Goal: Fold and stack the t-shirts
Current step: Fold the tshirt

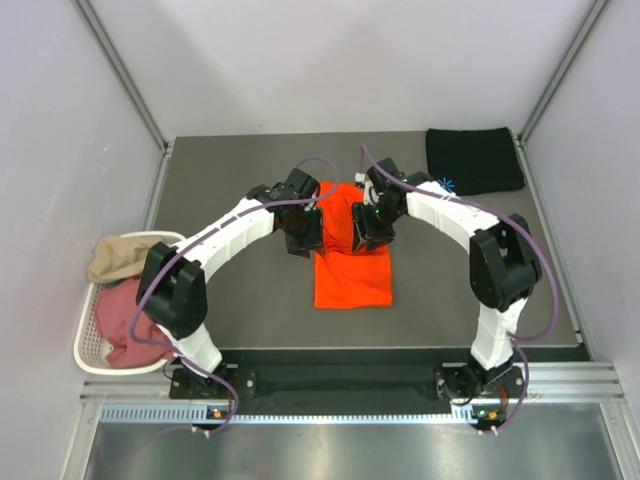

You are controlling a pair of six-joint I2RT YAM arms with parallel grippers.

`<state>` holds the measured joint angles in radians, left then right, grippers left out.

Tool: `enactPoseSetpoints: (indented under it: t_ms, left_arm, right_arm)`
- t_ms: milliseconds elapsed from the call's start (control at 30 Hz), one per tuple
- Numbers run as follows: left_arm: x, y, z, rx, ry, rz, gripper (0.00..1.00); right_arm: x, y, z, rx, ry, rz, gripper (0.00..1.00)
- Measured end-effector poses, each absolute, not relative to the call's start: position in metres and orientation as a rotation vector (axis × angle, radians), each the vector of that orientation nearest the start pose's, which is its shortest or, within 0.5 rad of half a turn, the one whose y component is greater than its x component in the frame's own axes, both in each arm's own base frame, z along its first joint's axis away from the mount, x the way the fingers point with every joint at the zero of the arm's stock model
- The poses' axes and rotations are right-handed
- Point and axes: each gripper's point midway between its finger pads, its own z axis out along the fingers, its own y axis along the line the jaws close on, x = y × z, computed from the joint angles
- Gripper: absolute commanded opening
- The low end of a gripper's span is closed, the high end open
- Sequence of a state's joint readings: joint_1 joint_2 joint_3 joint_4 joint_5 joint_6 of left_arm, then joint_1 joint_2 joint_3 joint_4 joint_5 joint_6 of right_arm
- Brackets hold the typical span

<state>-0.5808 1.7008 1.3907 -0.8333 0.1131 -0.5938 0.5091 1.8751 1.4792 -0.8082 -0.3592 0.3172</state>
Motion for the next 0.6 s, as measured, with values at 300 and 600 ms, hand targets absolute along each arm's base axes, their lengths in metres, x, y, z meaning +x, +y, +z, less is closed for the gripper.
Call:
enactPoseSetpoints:
  t_ms: [300,600]
  left_arm:
    - [0.253,-0.269,0.092,0.082,2.907,-0.615,0.45]
    - [0.239,-0.271,0.080,0.107,2.940,-0.646,0.46]
  right_arm:
    - [0.310,0.274,0.065,-0.359,2.915,0.641,0.44]
    - [0.341,0.282,0.041,-0.330,2.916,0.559,0.49]
